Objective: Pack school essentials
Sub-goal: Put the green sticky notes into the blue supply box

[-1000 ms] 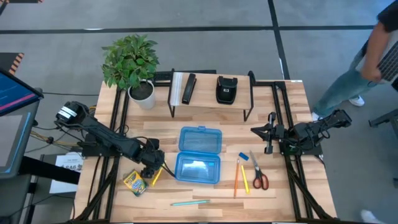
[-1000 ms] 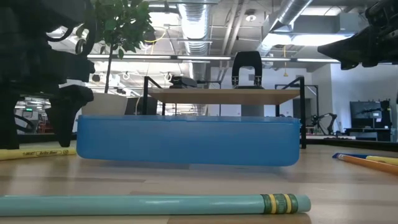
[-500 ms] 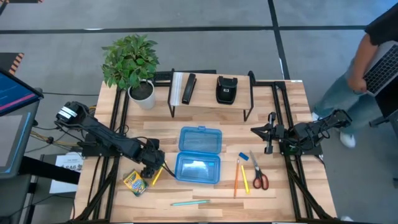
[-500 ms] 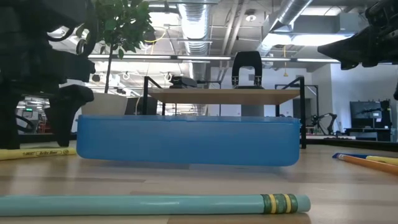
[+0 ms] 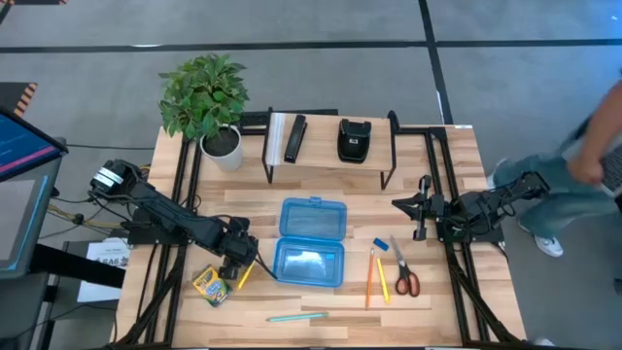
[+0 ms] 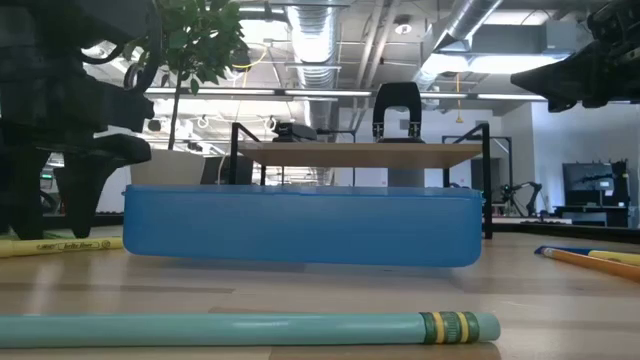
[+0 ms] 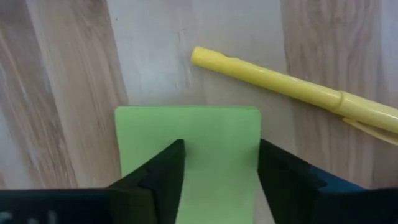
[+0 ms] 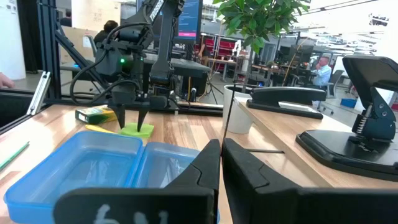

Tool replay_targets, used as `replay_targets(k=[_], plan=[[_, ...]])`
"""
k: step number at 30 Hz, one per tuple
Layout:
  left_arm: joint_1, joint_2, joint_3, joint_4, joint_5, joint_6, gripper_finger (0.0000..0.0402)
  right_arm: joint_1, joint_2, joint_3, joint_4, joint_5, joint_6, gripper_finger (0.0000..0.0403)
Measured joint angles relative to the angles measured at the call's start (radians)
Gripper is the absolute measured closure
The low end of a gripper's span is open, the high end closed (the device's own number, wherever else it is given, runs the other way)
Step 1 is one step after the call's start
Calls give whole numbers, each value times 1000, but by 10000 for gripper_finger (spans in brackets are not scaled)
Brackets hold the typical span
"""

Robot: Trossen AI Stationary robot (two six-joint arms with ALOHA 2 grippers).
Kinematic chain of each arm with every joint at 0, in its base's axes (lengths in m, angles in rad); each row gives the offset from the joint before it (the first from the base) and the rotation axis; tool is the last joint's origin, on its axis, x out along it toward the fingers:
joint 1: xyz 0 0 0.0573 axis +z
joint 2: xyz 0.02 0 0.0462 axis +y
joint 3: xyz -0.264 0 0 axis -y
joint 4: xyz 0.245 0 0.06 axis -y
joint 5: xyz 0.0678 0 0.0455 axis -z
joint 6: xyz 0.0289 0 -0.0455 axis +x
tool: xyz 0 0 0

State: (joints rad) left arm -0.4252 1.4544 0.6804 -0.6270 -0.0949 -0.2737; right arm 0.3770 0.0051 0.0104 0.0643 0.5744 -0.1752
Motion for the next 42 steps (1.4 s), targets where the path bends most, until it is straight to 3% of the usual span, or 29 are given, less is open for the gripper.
replay_targets(k=[14,27,42], plan=[[0,-3,4,4,49,8,393,0,0,0,0,0,0,360],[-1,-3,22,-35,26,0,401,0,0,0,0,0,0,360],[-49,-8,302,-307,-150,25,401,0,0,0,0,0,0,360]])
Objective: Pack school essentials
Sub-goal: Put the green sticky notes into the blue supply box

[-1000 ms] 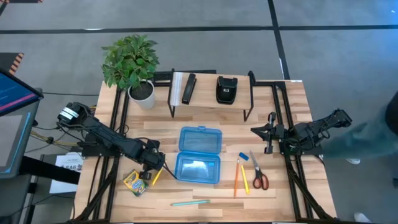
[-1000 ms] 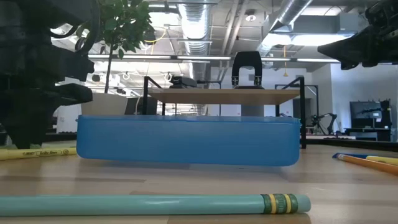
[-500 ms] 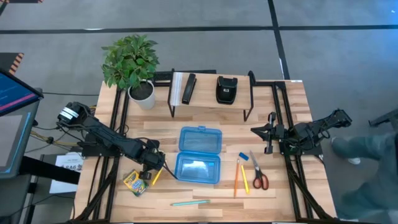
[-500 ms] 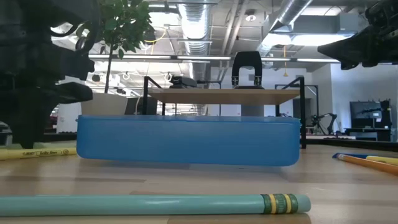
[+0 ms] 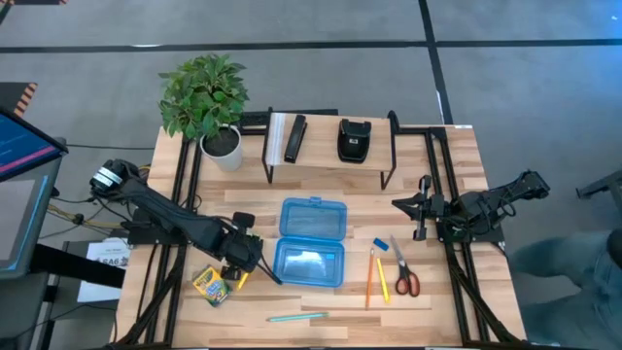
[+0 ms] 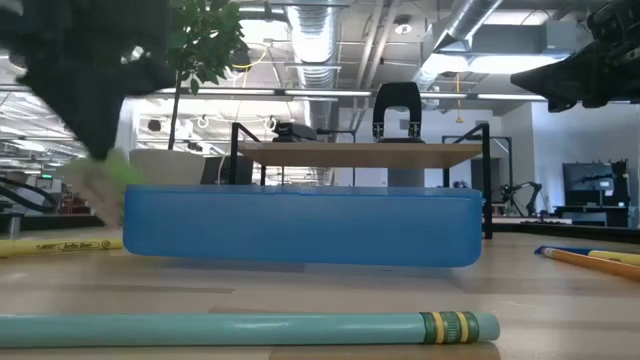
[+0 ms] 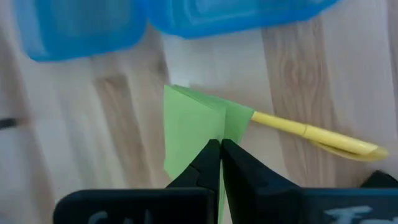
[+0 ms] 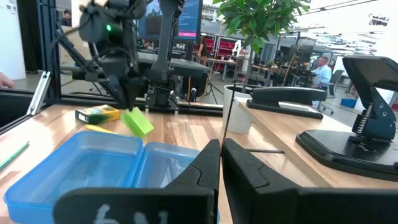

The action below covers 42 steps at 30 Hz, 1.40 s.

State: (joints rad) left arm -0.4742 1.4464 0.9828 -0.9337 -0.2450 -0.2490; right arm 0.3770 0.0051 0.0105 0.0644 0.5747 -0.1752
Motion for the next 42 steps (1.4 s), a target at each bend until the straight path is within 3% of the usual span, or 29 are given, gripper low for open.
replay_targets(k=[8,13,16,26,35,42], plan=[[-30,0,177,-80,-97,33,401,0,0,0,0,0,0,360],[-53,2,200,137,-75,134,401,0,0,0,0,0,0,360],[-59,28,192,231,-114,185,401,0,0,0,0,0,0,360],[-19,278,190,427,-241,257,401,0,0,0,0,0,0,360],[-23,340,190,458,-194,216,401,0,0,0,0,0,0,360],[-25,340,190,455,-69,212,378,0,0,0,0,0,0,360]])
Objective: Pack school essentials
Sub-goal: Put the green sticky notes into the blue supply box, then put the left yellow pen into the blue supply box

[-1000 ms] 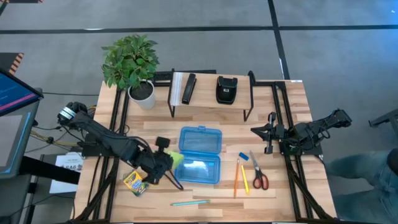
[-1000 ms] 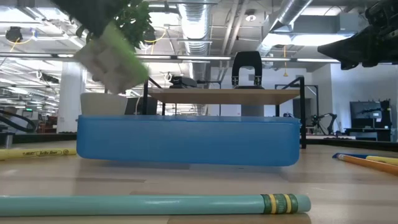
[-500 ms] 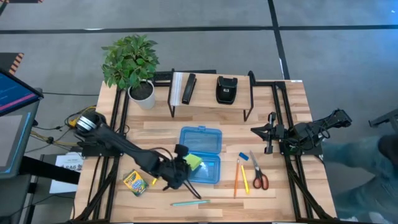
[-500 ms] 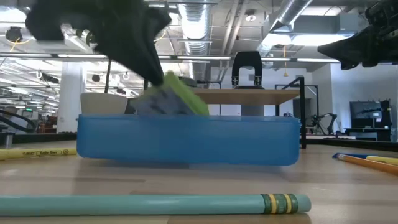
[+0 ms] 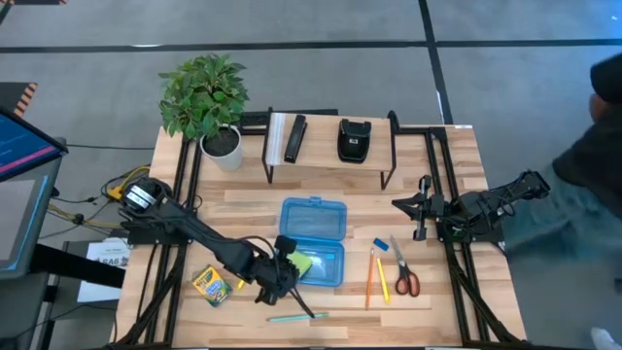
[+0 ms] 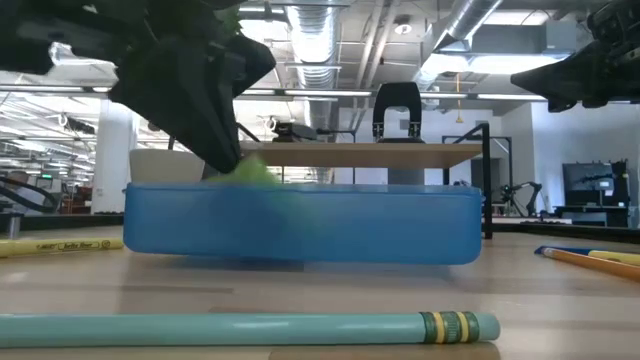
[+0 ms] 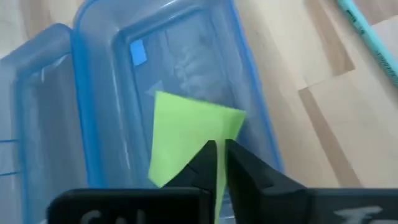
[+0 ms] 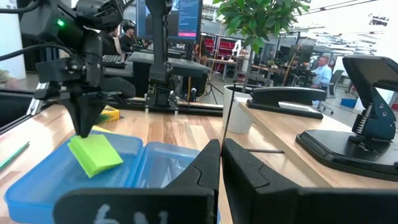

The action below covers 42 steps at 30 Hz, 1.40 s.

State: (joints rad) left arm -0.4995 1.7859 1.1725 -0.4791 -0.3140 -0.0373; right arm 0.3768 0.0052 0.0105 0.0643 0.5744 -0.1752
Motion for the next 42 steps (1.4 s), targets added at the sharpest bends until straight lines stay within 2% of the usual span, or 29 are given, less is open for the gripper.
replay_targets(k=[8,12,17,23,27,33,38,42], plan=[[7,-4,0,-2,-16,-8,257,0,0,0,0,0,0,360],[4,-92,0,-24,-33,11,209,0,0,0,0,0,0,360],[-35,-272,-42,15,-54,-4,202,0,0,0,0,0,0,360],[-104,-519,-286,257,-58,-29,223,0,0,0,0,0,0,360],[-144,-666,-429,332,-65,-137,227,0,0,0,0,0,0,360],[-206,-812,-565,221,-124,-441,215,0,0,0,0,0,0,360],[-228,-802,-595,60,-174,-751,199,0,0,0,0,0,0,360],[-213,-720,-595,47,-143,-877,195,0,0,0,0,0,0,360]])
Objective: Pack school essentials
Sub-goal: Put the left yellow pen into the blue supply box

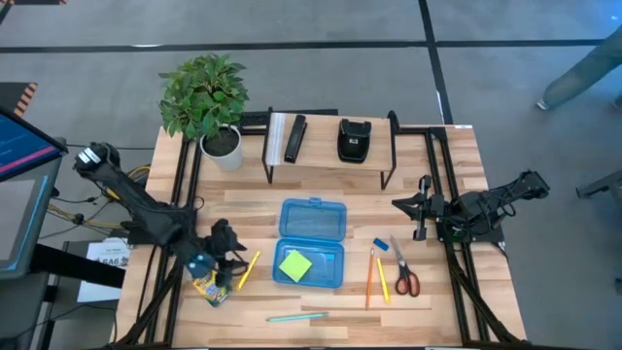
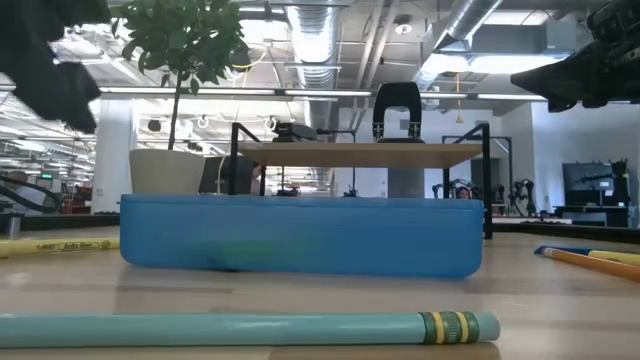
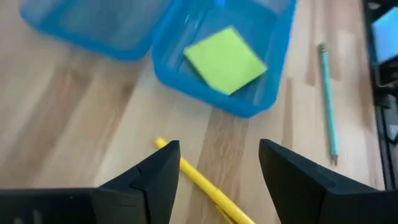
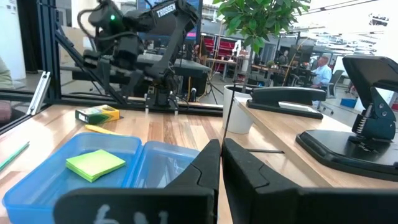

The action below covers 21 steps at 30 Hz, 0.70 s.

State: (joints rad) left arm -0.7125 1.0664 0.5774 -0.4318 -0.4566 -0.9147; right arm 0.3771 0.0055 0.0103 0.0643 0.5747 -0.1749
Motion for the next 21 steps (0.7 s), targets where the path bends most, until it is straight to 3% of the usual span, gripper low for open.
replay_targets(k=[9,21], plan=[[54,232,0,-23,161,-224,194,0,0,0,0,0,0,360],[66,437,97,-24,223,-256,194,0,0,0,0,0,0,360]])
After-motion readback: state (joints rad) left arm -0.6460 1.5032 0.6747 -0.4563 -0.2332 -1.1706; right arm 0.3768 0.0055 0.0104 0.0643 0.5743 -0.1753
